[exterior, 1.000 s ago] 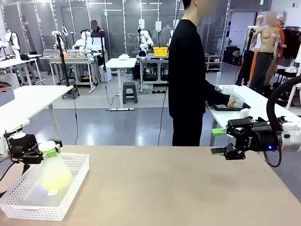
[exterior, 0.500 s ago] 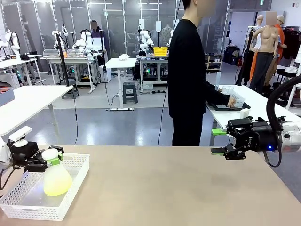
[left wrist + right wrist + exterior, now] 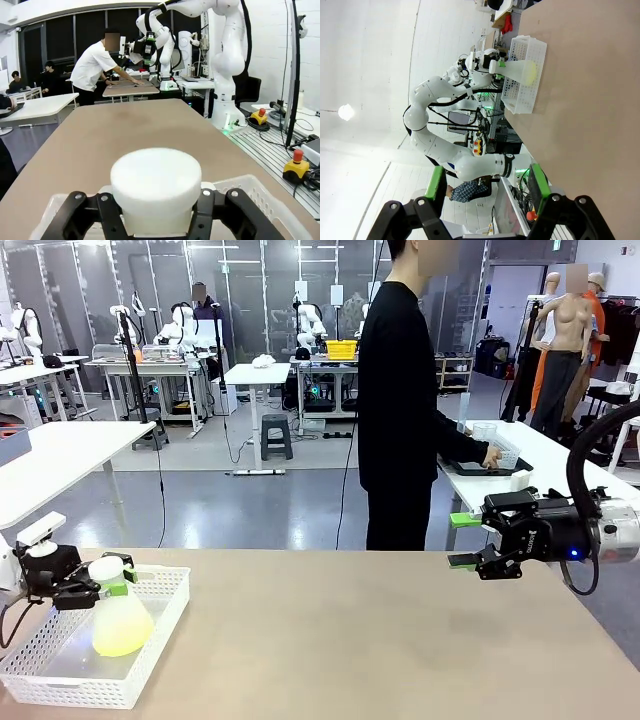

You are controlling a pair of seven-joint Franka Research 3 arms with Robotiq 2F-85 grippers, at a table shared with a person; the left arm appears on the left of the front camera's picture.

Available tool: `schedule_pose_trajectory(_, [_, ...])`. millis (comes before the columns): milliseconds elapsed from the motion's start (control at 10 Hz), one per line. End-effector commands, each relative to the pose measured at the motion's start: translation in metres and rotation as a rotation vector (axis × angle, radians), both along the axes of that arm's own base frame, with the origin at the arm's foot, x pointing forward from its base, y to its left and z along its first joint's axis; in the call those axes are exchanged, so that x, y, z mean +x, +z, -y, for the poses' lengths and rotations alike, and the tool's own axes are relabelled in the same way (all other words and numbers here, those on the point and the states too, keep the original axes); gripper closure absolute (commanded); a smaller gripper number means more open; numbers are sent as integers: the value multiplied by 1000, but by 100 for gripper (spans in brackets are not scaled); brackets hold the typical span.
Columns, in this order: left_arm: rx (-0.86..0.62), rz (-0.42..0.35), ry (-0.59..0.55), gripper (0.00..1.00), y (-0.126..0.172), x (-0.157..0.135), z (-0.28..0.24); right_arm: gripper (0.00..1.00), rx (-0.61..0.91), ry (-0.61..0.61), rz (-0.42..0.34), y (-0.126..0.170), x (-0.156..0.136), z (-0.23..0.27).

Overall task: Prepare the solutions needed for the experiment.
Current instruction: When the human places the Big flask in the center of the table, pick up the Big flask and place it in the left Organizing basket.

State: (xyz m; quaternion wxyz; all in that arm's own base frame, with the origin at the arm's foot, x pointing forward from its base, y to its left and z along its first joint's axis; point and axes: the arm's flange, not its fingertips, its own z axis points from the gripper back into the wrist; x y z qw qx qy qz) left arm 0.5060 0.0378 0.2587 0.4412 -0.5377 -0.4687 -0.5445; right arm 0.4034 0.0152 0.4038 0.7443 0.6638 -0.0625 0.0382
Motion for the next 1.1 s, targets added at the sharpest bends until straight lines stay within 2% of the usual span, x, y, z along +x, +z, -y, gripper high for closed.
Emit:
schedule_pose_trajectory(0, [14,17,-8,57,-8,-4,-7,17,5,3,16,-1,-1,0])
schedule_pose_trajectory(500, [53,10,45,6,-6,-5,-24,17,5,3,16,-1,-1,0])
schedule_pose_trajectory(600, [52,6,44,0,-4,-2,-25,17,5,3,16,-1,-1,0])
schedule_pose_trajectory(900, [40,-6,56,0,3,4,-25,17,5,3,16,-1,-1,0])
schedule_pose_trajectory(1000, [38,-74,47,0,0,10,-22,17,5,3,16,-1,-1,0])
